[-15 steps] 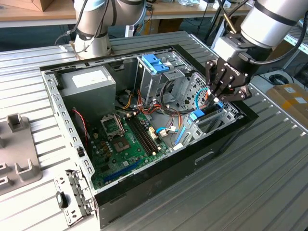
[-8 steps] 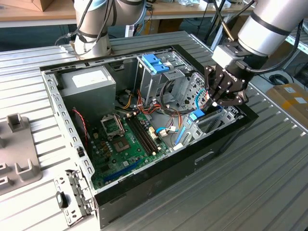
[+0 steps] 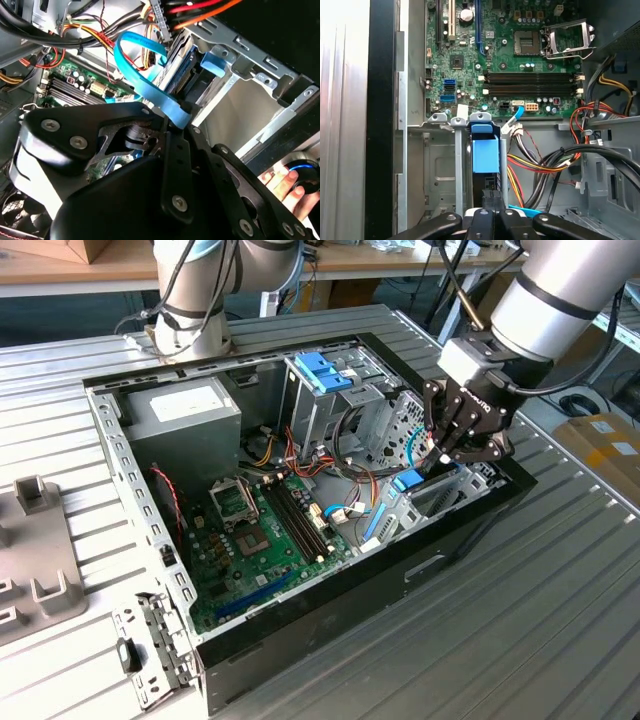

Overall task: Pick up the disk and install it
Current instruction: 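Insert the disk into the insertion slot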

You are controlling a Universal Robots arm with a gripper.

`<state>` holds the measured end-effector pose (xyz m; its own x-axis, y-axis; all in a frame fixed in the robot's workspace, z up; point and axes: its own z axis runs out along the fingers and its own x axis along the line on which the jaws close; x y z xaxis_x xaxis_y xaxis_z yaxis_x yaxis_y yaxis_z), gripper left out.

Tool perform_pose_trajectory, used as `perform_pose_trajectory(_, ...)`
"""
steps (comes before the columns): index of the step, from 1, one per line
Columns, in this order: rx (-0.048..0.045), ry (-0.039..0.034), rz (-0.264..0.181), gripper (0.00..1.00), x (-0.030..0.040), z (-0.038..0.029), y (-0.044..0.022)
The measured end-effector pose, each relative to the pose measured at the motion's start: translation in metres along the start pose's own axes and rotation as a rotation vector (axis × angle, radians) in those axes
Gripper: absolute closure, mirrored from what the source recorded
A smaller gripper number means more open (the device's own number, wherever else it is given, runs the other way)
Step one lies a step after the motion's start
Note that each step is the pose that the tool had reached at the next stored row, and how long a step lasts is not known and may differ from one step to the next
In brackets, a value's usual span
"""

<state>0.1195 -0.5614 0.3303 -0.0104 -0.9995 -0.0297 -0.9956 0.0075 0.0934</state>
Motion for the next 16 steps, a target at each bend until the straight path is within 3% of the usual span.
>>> perform_pose_trajectory(3,0.0001,-0.0020,0.000,0.90,-0.0002,-0.0055,0.0002)
perform_pose_trajectory(6,0.0000,0.0001,0.000,0.90,-0.0005,-0.0182,0.0012)
perform_pose_trajectory(8,-0.0001,0.0002,0.000,0.90,-0.0007,-0.0230,0.0010)
perform_pose_trajectory(16,-0.0080,0.0003,0.000,0.90,-0.0006,-0.0282,-0.0078)
